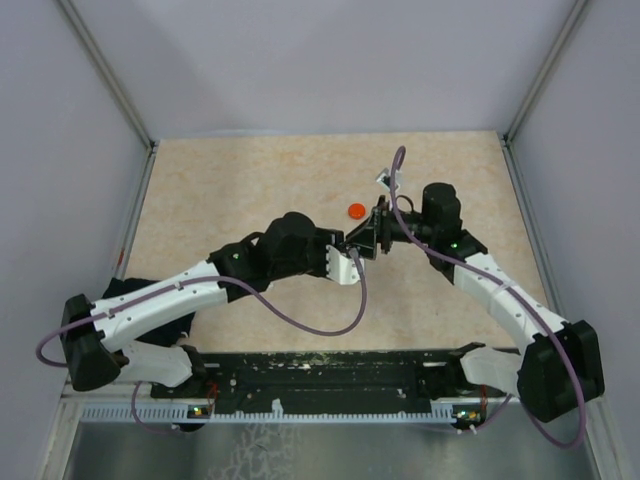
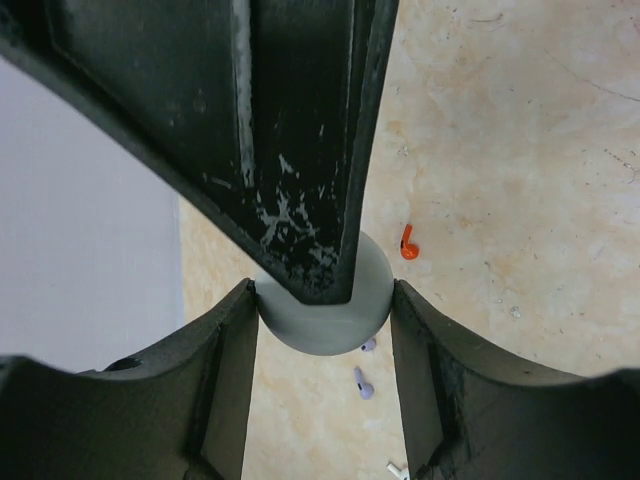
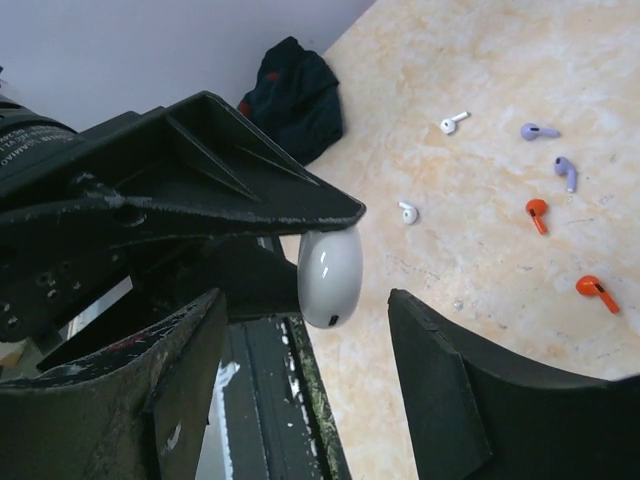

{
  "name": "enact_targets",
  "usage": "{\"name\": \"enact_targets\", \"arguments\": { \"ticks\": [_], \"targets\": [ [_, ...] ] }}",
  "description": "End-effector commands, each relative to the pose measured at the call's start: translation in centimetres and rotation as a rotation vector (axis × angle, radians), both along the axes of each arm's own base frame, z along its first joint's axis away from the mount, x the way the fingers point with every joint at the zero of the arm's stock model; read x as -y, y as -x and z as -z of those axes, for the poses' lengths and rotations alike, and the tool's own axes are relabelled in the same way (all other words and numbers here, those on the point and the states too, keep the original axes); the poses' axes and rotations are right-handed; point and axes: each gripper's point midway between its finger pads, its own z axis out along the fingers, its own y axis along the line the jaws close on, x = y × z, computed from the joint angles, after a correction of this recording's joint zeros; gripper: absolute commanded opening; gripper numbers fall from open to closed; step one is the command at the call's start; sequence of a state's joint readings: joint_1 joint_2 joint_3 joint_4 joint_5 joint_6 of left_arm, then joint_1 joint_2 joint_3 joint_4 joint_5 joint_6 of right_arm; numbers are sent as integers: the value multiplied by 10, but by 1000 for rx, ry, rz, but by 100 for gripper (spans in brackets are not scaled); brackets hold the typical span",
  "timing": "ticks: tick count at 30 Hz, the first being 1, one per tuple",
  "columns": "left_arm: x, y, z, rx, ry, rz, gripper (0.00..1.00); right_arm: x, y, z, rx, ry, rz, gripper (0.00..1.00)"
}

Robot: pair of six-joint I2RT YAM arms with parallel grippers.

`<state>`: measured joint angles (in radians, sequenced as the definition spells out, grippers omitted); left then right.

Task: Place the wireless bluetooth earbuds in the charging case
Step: Pick up the charging case at the center of the board.

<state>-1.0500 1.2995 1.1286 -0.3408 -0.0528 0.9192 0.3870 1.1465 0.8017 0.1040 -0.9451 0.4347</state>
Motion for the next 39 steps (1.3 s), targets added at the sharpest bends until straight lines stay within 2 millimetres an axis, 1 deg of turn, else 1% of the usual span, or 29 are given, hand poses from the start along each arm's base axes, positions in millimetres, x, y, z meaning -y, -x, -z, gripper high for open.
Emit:
{"name": "enact_targets", "arguments": {
  "ticks": [1, 6, 11, 12, 14, 17, 20, 26, 28, 29, 30, 34, 37, 39],
  "targets": [
    [6, 4, -5, 16, -8, 21, 51, -12, 4, -24, 101, -25, -70, 65],
    [8, 8, -5, 22, -15, 32, 51, -16, 4, -15, 85, -3, -86, 59],
    [6, 10, -4, 19, -14, 38, 51, -17, 6, -14, 92, 2, -102, 48],
    [6, 10, -4, 19, -15, 38, 52, -17, 6, -14, 95, 5, -104, 45],
    [5, 10, -4, 21, -15, 32, 53, -18, 7, -14, 99, 7, -108, 35],
    [3, 9, -4, 23, -5, 23, 54, -18, 9, -14, 102, 6, -112, 14],
    [2, 9, -6, 27, 9, 18, 59, -17, 9, -15, 111, 5, -113, 1],
    [-4, 6, -7, 33, 41, -34, 76, -15, 8, -23, 154, -6, -79, 0],
    [-8, 2, -10, 44, 68, -72, 89, -13, 5, -25, 170, -9, -50, 0],
    [-10, 0, -12, 50, 82, -95, 97, -13, 3, -27, 180, -13, -34, 0],
    [-13, -2, -14, 57, 98, -117, 100, -12, 2, -28, 187, -14, -20, 0],
    [-26, -10, -24, 56, 212, -246, 100, -8, -3, -31, 209, -25, 45, 0],
    [-40, -17, -32, 50, 317, -373, 100, -4, -8, -33, 229, -41, 101, 0],
    [-47, -18, -35, 28, 387, -426, 100, -1, -11, -35, 246, -59, 145, 0]
  ]
}}
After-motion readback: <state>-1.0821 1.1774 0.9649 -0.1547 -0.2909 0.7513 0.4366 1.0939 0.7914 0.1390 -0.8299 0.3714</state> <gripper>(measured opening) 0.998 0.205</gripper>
